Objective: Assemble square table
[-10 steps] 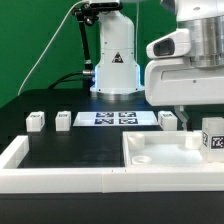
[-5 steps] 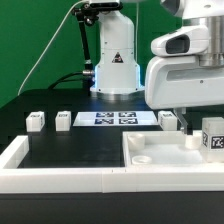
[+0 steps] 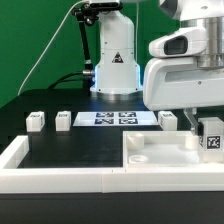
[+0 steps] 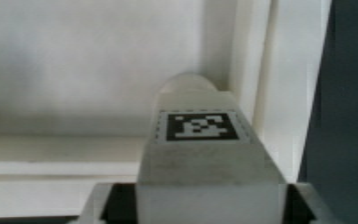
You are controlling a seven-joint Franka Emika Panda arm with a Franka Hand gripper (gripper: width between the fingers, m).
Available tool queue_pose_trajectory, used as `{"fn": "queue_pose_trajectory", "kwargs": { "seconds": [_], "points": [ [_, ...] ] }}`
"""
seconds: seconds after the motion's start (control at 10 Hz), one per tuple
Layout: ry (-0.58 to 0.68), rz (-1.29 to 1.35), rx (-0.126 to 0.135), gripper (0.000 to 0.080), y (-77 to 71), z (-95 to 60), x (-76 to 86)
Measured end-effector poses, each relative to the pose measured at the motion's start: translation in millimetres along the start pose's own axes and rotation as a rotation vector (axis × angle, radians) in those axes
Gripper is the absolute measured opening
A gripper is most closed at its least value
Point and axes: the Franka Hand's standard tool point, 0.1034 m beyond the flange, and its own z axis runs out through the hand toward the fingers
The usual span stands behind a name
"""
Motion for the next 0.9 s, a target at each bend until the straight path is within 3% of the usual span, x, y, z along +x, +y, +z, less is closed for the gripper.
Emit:
{"fn": "queue_pose_trajectory", "kwargs": {
  "seconds": [0.4, 0.7, 0.9],
  "points": [
    [0.000, 0.174, 0.002, 0.0290, -0.3, 0.1, -0.1],
    [0.026, 0.509, 0.028, 0.0291, 0.5, -0.1, 0.0],
    [0.021, 0.763, 0.031, 0.0291, -0.3, 0.2, -2.1]
  ]
}}
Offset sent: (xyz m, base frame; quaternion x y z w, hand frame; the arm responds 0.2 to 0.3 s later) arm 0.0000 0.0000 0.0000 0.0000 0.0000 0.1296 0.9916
